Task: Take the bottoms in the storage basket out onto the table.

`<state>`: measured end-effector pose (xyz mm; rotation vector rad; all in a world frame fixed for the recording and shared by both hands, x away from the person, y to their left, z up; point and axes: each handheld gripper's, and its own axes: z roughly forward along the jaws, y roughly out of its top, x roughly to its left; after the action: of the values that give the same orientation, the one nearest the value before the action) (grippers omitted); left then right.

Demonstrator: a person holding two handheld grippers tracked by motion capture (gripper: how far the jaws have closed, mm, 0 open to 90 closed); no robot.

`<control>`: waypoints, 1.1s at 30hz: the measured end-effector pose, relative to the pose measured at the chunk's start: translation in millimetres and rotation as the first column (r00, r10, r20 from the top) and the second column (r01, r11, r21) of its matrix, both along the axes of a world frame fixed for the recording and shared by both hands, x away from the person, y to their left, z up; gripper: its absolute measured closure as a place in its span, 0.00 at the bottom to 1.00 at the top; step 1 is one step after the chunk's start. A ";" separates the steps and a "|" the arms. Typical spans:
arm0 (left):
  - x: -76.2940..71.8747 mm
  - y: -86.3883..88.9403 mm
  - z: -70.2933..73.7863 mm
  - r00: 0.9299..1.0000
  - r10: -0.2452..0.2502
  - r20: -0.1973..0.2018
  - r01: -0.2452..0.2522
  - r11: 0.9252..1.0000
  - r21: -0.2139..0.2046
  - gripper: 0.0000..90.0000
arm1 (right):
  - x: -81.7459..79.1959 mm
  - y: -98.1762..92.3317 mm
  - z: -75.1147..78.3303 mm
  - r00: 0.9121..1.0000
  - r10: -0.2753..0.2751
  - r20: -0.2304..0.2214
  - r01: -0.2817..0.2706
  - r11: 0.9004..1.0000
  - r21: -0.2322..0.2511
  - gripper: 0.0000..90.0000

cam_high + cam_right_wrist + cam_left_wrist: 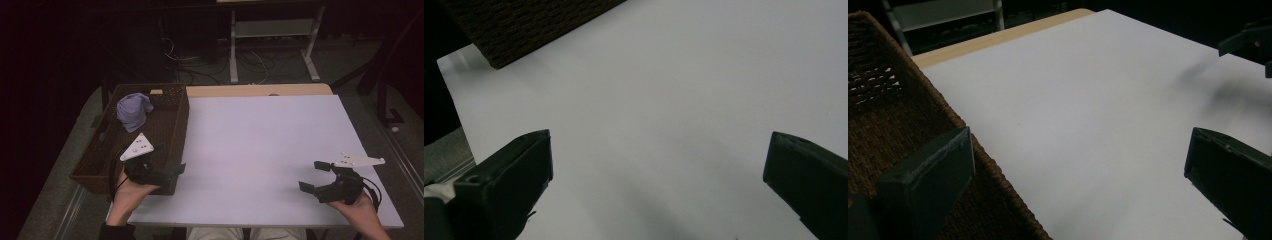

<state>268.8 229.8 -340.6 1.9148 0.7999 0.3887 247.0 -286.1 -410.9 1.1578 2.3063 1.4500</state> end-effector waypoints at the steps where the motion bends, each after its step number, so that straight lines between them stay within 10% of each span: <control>1: 0.0 0.0 0.0 1.000 0.000 0.000 0.000 1.000 0.000 0.00 | 0.0 0.0 0.0 1.000 0.000 0.001 0.000 1.000 0.000 0.00; 33: -0.3 2.4 20.9 1.000 0.008 -0.002 -0.008 1.000 0.015 0.00 | -0.7 -0.7 0.0 1.000 -0.014 0.003 0.014 1.000 -0.004 0.00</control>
<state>268.6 232.2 -319.7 1.9270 0.8083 0.3987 246.2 -286.8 -410.9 1.1685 2.2933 1.4410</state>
